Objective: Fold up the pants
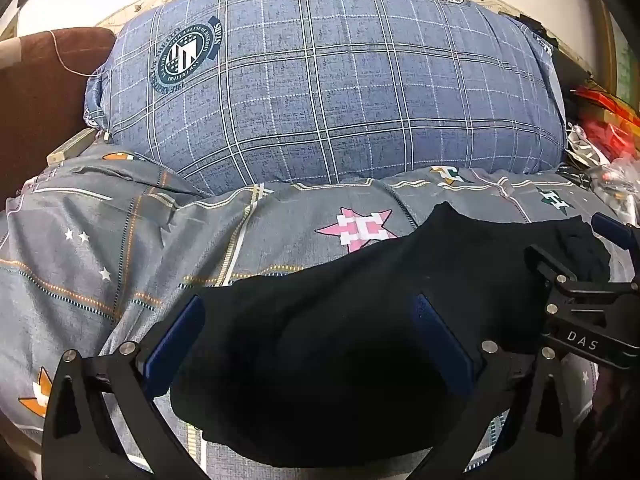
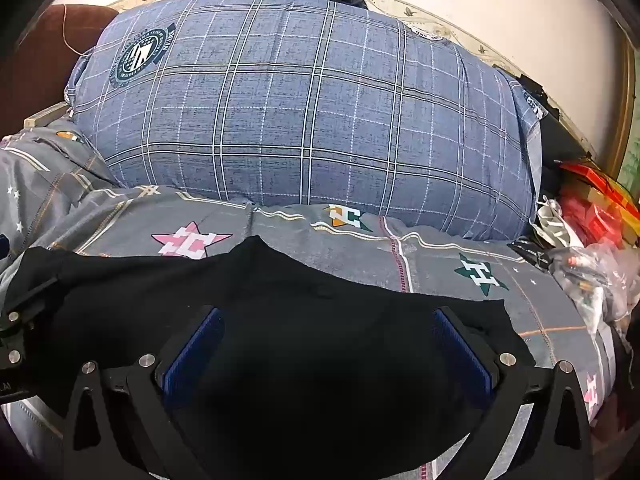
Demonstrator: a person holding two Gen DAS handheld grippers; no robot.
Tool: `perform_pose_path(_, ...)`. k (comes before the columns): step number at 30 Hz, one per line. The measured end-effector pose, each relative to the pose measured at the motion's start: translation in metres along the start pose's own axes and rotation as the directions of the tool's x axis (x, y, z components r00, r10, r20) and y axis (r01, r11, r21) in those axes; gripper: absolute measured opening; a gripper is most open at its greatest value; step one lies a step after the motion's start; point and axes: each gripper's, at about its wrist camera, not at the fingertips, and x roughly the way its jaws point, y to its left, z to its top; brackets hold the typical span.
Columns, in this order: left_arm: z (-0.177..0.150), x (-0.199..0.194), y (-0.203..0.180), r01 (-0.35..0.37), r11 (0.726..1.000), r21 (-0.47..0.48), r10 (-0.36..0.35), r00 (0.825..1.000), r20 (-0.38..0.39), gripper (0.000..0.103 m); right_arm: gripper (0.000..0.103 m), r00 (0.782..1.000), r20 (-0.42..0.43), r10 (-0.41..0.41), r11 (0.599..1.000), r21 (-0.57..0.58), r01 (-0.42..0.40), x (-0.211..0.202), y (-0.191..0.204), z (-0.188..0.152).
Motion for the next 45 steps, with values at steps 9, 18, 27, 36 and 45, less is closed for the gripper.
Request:
perform_pose_path(9,-0.001,-0.003,0.006,-0.029,1.0,-0.002,0.029,0.999,0.022,0.103,0.103,1.0,-0.007,0.006,1.0,0.008,-0.006,0.0,-0.002,0.0)
perform_pose_path(18,-0.003,-0.014,0.03,-0.142,0.99,-0.015,0.143,0.99,0.02,0.103,0.103,1.0,0.011,0.009,1.0,0.03,-0.01,-0.001,-0.024,-0.002)
perform_pose_path(27,-0.039,-0.036,0.059,-0.267,0.963,0.013,0.268,0.962,-0.047,0.103,0.103,0.998,0.01,-0.055,0.99,0.129,0.054,-0.004,-0.093,-0.021)
perform_pose_path(36,-0.061,-0.028,0.079,-0.293,0.954,-0.061,0.278,0.944,-0.176,0.103,0.103,0.996,-0.026,-0.084,0.96,0.267,0.087,-0.005,-0.153,-0.033)
perform_pose_path(45,-0.055,-0.018,0.074,-0.172,0.98,-0.102,0.151,0.971,-0.186,0.103,0.092,0.985,-0.04,0.165,0.844,0.522,-0.121,0.013,-0.223,-0.053)
